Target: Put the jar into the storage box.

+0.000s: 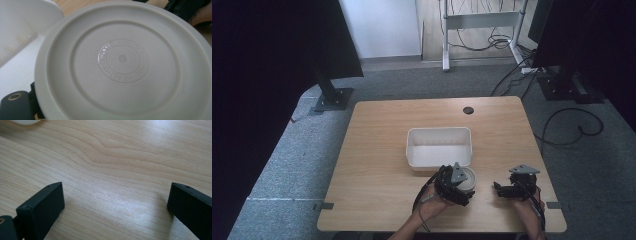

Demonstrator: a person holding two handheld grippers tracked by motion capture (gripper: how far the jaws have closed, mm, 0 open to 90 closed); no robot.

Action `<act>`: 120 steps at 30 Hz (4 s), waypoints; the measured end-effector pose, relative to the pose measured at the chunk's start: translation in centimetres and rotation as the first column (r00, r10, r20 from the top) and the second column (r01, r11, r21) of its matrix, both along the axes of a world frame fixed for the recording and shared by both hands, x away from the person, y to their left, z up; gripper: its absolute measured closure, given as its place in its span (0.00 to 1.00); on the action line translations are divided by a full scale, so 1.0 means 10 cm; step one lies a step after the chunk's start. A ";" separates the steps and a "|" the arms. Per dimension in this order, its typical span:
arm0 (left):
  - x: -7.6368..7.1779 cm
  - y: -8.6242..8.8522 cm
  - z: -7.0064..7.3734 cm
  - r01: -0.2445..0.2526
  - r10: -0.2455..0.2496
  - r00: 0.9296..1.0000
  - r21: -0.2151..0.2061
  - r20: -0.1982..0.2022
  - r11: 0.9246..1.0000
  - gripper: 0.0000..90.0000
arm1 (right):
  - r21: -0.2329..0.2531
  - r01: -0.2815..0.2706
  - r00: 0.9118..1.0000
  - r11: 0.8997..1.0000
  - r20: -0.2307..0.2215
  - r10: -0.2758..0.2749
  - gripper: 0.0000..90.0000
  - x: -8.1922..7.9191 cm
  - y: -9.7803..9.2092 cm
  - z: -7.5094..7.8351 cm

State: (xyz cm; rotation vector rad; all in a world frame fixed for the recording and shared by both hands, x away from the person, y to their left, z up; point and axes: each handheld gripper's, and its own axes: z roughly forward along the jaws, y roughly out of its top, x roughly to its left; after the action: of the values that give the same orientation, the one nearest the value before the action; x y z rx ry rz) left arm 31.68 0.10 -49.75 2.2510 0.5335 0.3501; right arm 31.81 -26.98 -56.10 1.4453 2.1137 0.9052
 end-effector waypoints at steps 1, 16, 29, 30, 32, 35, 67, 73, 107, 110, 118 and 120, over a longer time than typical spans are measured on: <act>0.01 0.01 0.01 -0.004 0.004 1.000 -0.001 0.001 1.000 0.11 | 0.000 0.000 1.000 1.000 0.000 0.000 0.01 0.00 0.00 0.00; 0.20 0.24 0.12 -0.081 0.081 0.997 -0.007 0.011 0.997 0.11 | 0.000 0.000 1.000 1.000 0.000 0.000 0.01 0.00 0.00 0.00; 0.41 0.40 0.19 -0.143 0.144 0.989 -0.013 0.020 0.990 0.11 | 0.000 0.000 1.000 1.000 0.000 0.000 0.01 0.00 0.00 0.00; 0.41 0.40 0.19 -0.143 0.144 0.989 -0.013 0.020 0.990 0.11 | 0.000 0.000 1.000 1.000 0.000 0.000 0.01 0.00 0.00 0.00; 0.43 0.42 0.19 -0.151 0.152 0.988 -0.014 0.020 0.988 0.11 | 0.000 0.000 1.000 1.000 0.000 0.000 0.01 0.00 0.00 0.00; 0.47 0.44 0.19 -0.164 0.164 0.986 -0.015 0.020 0.986 0.11 | 0.000 0.000 1.000 1.000 0.000 0.000 0.01 0.00 0.00 0.00; 0.90 0.56 0.12 -0.286 0.286 0.958 -0.018 0.028 0.958 0.11 | 0.000 0.000 1.000 1.000 0.000 0.000 0.01 0.00 0.00 0.00; 0.94 0.55 0.05 -0.311 0.311 0.950 -0.016 0.027 0.950 0.11 | 0.000 0.000 1.000 1.000 0.000 0.000 0.01 0.00 0.00 0.00; 1.07 0.46 -0.25 -0.343 0.342 0.937 -0.007 -0.064 0.939 0.11 | 0.000 0.000 1.000 1.000 0.000 0.000 0.01 0.00 0.00 0.00; 1.08 0.46 -0.25 -0.341 0.340 0.938 -0.004 -0.062 0.940 0.10 | 0.000 0.000 1.000 1.000 0.000 0.000 0.01 0.00 0.00 0.00; 1.06 0.48 -0.23 -0.348 0.347 0.936 -0.013 -0.064 0.937 0.05 | 0.000 0.000 1.000 1.000 0.000 0.000 0.01 0.00 0.00 0.00; 1.05 0.50 -0.20 -0.345 0.343 0.937 -0.024 -0.064 0.938 0.05 | 0.000 0.000 1.000 1.000 0.000 0.000 0.01 0.00 0.00 0.00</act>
State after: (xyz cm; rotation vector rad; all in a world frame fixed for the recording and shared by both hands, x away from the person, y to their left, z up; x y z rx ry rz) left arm 42.22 5.07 -51.74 2.1356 0.9634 0.4463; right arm 31.81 -26.98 -56.10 1.4458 2.1138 0.9049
